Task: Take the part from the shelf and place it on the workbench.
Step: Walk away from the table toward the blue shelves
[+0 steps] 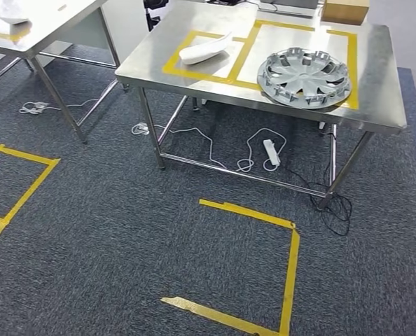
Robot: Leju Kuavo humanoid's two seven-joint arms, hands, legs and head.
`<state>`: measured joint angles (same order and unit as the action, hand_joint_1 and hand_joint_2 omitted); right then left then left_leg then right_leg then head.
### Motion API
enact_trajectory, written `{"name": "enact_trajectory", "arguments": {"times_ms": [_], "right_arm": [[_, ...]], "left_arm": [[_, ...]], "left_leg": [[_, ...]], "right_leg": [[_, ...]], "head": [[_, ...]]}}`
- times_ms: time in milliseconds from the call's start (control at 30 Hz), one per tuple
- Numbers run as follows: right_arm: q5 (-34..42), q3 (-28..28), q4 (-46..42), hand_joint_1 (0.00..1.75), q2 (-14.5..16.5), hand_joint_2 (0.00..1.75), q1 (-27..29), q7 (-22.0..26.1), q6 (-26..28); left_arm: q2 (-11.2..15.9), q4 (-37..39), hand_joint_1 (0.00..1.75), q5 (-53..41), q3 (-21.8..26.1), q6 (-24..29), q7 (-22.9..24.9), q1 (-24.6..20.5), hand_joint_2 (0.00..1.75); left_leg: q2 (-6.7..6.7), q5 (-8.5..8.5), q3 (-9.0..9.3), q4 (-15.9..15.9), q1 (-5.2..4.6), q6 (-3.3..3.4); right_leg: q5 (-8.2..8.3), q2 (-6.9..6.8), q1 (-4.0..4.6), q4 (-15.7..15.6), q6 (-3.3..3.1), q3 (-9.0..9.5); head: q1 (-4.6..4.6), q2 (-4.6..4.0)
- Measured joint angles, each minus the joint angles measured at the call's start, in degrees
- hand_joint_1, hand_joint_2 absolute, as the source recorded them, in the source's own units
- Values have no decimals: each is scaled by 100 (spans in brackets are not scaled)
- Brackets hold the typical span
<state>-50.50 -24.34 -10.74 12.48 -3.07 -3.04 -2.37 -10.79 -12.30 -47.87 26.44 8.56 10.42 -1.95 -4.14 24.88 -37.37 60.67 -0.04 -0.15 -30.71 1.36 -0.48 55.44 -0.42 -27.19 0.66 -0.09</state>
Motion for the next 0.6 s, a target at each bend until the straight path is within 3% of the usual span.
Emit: {"name": "enact_trajectory", "arguments": {"times_ms": [67, 100, 133, 167, 233, 300, 367, 400, 433, 500, 567, 600], "right_arm": [[-32, 1, 1, 0, 12, 0, 17, 2, -6], [-45, 1, 1, 0, 13, 0, 27, 1, -7], [-56, 1, 1, 0, 13, 0, 32, -1, -9], [-66, 1, 1, 0, 13, 0, 32, -3, -13], [-79, 1, 0, 0, 15, 0, 19, -3, -24], [-90, 2, -1, 0, 19, 0, 8, -1, -33], [-106, 2, -2, 0, 21, 0, -1, -1, -39], [-115, 2, -2, 0, 21, 0, -11, -2, -41], [-123, 2, -4, 0, 21, 0, -24, -3, -42], [-131, 2, -7, 0, 21, 0, -47, 0, -54], [-131, 2, -8, 0, 21, 0, -53, 7, -72], [-131, 2, -8, 0, 21, 0, -57, 9, -78]], "left_arm": [[1, 4, 0, -121, -112, -46, 56, -2, 0], [2, 5, 0, -182, -165, -64, 77, -3, 0], [5, 5, 0, -260, -220, -77, 91, -3, 0], [10, 6, 0, -361, -281, -81, 100, -2, 0], [25, 6, 0, -609, -445, -67, 93, 1, 0], [30, 7, 0, -810, -619, -73, 87, -1, 0], [26, 9, 0, -944, -770, -100, 91, 0, 0], [24, 12, 0, -995, -834, -108, 95, 7, 0], [24, 14, 0, -1032, -892, -109, 99, 15, 0], [23, 17, 0, -1077, -978, -109, 100, 15, 0], [19, 17, 0, -1098, -1047, -110, 95, -11, 0], [17, 17, 0, -1101, -1074, -111, 92, -22, 0]], "left_leg": [[279, 480, -250, 712, 20, -60], [323, 680, -365, 1088, 38, -93], [345, 786, -407, 1332, 55, -118], [366, 783, -346, 1367, 70, -135], [484, 510, 95, 768, 89, -141], [739, 302, 536, 13, 61, -97], [856, 298, 621, -236, 16, -13], [809, 293, 588, -253, 11, 38], [753, 282, 572, -258, 16, 83], [638, 245, 549, -288, 33, 175], [511, 202, 507, -296, 32, 245], [433, 184, 482, -294, 23, 267]], "right_leg": [[21, -188, -1, -2, -29, -38], [25, -289, -1, 0, -25, -52], [30, -390, -1, 2, -19, -63], [33, -482, -2, 5, -12, -70], [29, -651, -4, 10, 9, -40], [15, -776, 23, 28, 60, -11], [8, -883, 61, 49, 126, -16], [5, -941, 66, 54, 159, -9], [-18, -926, 59, 61, 200, -20], [-197, -621, 31, 263, 266, -120], [-571, -247, 16, 949, 285, -444], [-739, -178, 16, 1371, 281, -646]], "head": [[-27, 0], [-30, 0], [-27, 0], [-29, 0], [-29, 0], [-29, 0], [-25, 0], [-23, 0], [-22, 0], [-10, 0], [6, 0], [9, 0]]}}
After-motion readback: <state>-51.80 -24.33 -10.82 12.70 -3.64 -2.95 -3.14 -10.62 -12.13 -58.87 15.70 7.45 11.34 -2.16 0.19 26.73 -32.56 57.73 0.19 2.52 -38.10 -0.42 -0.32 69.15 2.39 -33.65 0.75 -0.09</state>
